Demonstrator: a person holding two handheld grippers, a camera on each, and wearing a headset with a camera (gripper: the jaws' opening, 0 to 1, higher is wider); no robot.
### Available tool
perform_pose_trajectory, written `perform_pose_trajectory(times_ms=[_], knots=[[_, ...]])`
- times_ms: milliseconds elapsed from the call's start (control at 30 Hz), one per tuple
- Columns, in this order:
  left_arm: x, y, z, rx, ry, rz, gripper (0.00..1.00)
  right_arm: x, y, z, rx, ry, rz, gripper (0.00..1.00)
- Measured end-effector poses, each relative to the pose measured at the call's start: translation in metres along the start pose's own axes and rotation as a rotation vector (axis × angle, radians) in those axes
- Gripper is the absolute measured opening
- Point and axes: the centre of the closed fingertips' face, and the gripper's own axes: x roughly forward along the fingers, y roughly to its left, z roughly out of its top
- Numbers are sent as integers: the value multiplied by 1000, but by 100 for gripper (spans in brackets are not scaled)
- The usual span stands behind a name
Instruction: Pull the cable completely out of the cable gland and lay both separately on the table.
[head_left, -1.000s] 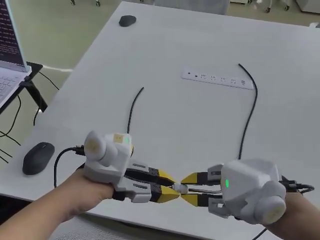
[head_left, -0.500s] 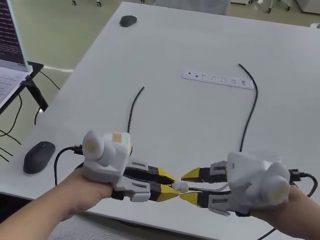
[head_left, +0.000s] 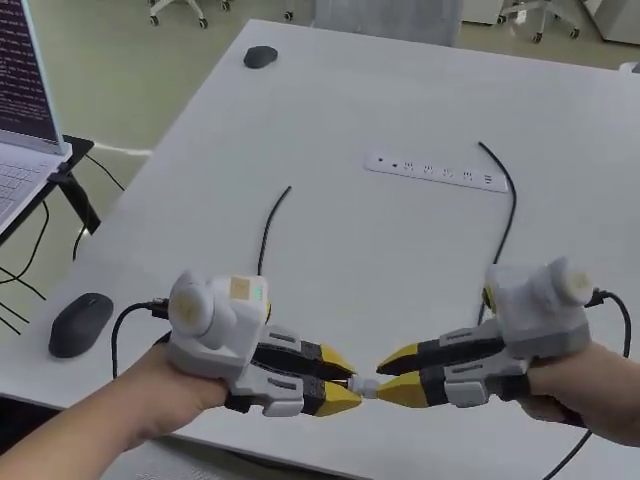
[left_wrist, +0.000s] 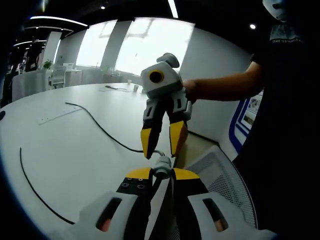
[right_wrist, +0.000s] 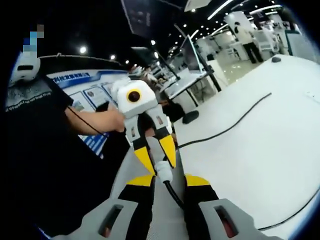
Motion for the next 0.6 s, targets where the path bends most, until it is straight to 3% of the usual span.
perform_pose_trajectory(times_ms=[100, 200, 400, 600], knots=[[0, 0, -1, 1, 2, 1, 15, 3, 14, -6, 72, 9, 73, 17], [1, -2, -1, -1, 4, -7, 15, 7, 10, -9, 52, 12, 47, 16], [3, -4, -1, -5, 6, -14, 15, 9, 13, -10, 75, -5, 84, 10], [2, -4, -1, -7, 12, -11, 15, 10, 13, -8, 55, -12, 81, 9]])
